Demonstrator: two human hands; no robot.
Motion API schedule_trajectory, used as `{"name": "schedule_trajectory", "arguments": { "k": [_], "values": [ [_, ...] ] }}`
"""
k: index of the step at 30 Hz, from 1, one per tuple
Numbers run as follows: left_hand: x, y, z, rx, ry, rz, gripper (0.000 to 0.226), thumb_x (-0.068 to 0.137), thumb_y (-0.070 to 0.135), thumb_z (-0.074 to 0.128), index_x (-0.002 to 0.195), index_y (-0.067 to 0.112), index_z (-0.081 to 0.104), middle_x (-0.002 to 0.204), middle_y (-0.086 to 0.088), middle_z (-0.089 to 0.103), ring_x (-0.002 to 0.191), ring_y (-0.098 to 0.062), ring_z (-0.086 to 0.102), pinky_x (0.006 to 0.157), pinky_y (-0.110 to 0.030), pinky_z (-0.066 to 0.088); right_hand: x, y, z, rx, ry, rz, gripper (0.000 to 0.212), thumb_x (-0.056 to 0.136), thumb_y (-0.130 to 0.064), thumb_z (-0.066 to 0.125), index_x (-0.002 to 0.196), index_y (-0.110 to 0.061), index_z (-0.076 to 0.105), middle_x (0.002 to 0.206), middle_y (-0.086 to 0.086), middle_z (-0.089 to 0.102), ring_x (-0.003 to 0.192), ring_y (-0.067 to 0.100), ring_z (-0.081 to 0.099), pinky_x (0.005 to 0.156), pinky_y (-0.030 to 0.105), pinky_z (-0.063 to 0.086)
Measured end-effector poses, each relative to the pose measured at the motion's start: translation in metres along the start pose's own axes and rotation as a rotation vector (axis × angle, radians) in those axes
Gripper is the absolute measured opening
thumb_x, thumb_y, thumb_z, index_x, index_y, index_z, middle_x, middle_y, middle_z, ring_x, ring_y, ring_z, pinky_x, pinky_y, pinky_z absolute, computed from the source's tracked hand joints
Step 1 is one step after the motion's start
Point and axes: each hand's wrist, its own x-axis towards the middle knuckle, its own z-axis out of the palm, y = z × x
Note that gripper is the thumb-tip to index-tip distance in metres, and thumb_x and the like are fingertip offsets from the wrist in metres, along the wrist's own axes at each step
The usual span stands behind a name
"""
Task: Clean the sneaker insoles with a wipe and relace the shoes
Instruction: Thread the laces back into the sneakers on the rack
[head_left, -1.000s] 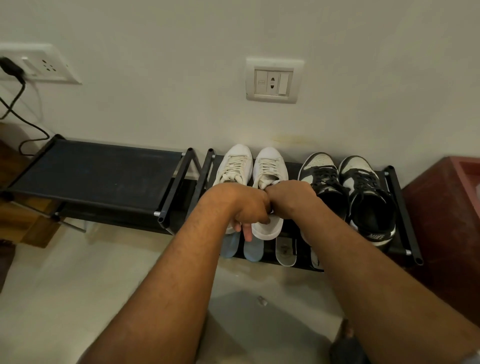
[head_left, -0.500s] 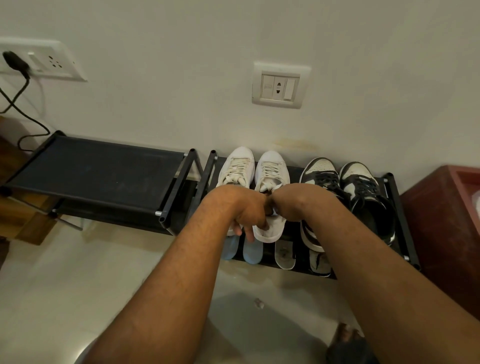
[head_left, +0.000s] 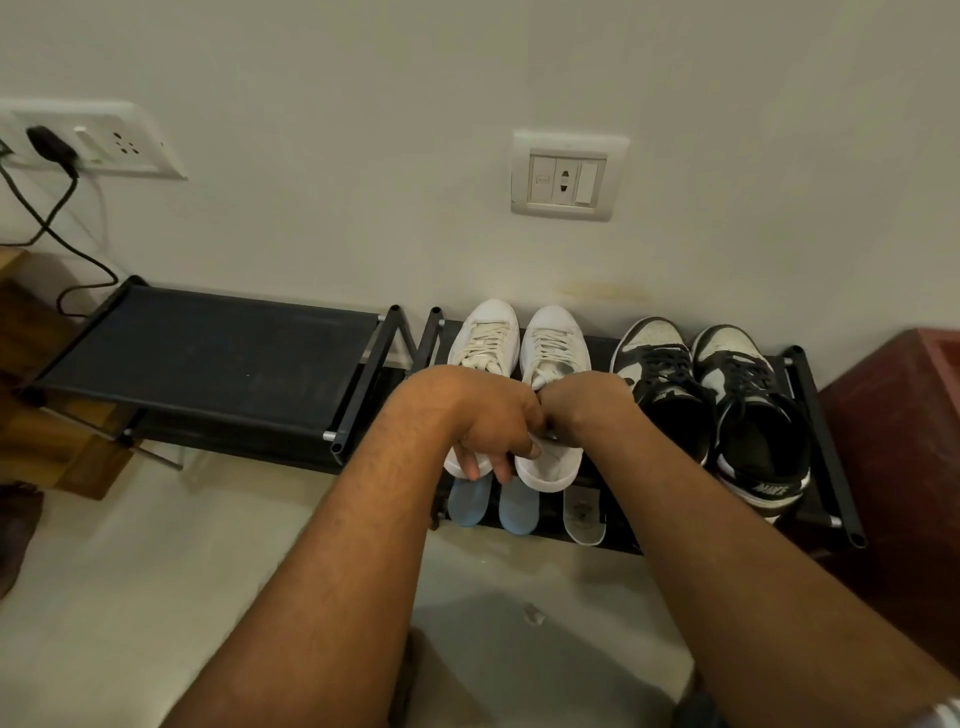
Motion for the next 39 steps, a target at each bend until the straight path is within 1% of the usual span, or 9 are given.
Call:
{"name": "schedule_trajectory", "arguments": {
  "k": [6,10,12,17,22,29,34,37,39],
  "values": [
    [-0.009,-0.003,-0.003,-0.019,0.003,0.011,0.045,0.11,0.015,0.056,0.155,0.016,0.049,0.14,-0.009,0.067,0.111,-0.014,0.076,0.08,-0.039,0.067,-0.008,0.003,-0.01,-0.024,-0.097,-0.056,0.044,0.103,-0.037,0.056,0.144,-0.022,0.057,0.141,0.007,0.061,0.124,0.029,0.061,0.097,0.04,0.051],
    [-0.01,-0.006,-0.007,-0.046,0.0,0.01,0.045,0.109,0.013,0.058,0.153,0.015,0.052,0.141,-0.007,0.068,0.111,-0.014,0.076,0.07,-0.033,0.067,-0.018,0.006,-0.02,0.012,-0.203,-0.127,0.045,0.106,-0.017,0.053,0.151,-0.012,0.05,0.139,0.012,0.063,0.095,0.021,0.058,0.078,0.027,0.049],
    [-0.012,-0.006,-0.009,-0.058,-0.002,0.012,0.043,0.109,0.013,0.058,0.152,0.015,0.054,0.141,-0.007,0.068,0.112,-0.015,0.076,0.068,-0.031,0.067,-0.015,0.004,-0.017,0.001,-0.187,-0.131,0.044,0.105,-0.015,0.055,0.149,-0.012,0.053,0.134,0.011,0.065,0.094,0.02,0.059,0.084,0.028,0.048],
    [-0.012,-0.004,-0.007,-0.053,-0.003,0.011,0.042,0.11,0.012,0.056,0.152,0.013,0.053,0.143,-0.009,0.066,0.115,-0.016,0.075,0.074,-0.035,0.067,0.009,-0.001,0.0,0.037,-0.089,-0.063,0.04,0.101,-0.041,0.058,0.135,-0.02,0.064,0.121,0.004,0.068,0.108,0.026,0.065,0.1,0.041,0.054],
    [-0.013,-0.006,-0.007,-0.045,-0.016,0.007,0.045,0.11,0.012,0.056,0.154,0.014,0.051,0.146,-0.008,0.064,0.116,-0.016,0.074,0.074,-0.034,0.066,0.017,-0.006,0.002,0.041,-0.059,-0.016,0.046,0.097,-0.042,0.062,0.14,-0.025,0.06,0.139,0.003,0.062,0.128,0.028,0.058,0.1,0.045,0.051],
    [-0.012,-0.004,-0.008,-0.052,-0.005,0.011,0.042,0.108,0.011,0.059,0.15,0.014,0.056,0.141,-0.008,0.066,0.112,-0.017,0.076,0.076,-0.038,0.068,0.011,0.004,0.002,0.065,-0.047,-0.102,0.036,0.101,-0.041,0.058,0.129,-0.019,0.067,0.122,0.006,0.069,0.11,0.027,0.065,0.099,0.042,0.054],
    [-0.011,0.004,-0.005,-0.009,0.034,-0.011,0.035,0.108,0.014,0.061,0.143,0.018,0.064,0.13,-0.008,0.071,0.106,-0.015,0.078,0.073,-0.037,0.067,-0.01,0.032,0.0,0.214,0.067,-0.298,0.023,0.099,-0.031,0.064,0.119,-0.026,0.076,0.11,0.001,0.075,0.099,0.022,0.067,0.089,0.037,0.055],
    [-0.011,0.018,0.0,0.102,0.119,0.015,0.026,0.108,0.022,0.062,0.132,0.019,0.071,0.104,-0.002,0.077,0.096,-0.011,0.078,0.062,-0.027,0.06,-0.032,0.058,-0.004,0.415,0.266,-0.359,0.023,0.096,-0.03,0.069,0.117,-0.03,0.077,0.11,-0.008,0.078,0.099,0.01,0.068,0.089,0.031,0.054],
    [-0.01,0.028,0.003,0.148,0.2,0.048,0.02,0.107,0.029,0.065,0.122,0.02,0.076,0.085,0.007,0.075,0.084,-0.007,0.078,0.069,-0.028,0.056,-0.045,0.08,-0.003,0.519,0.44,-0.337,0.027,0.096,-0.032,0.07,0.122,-0.031,0.077,0.113,-0.013,0.077,0.094,-0.001,0.065,0.088,0.022,0.048]
  ]
}}
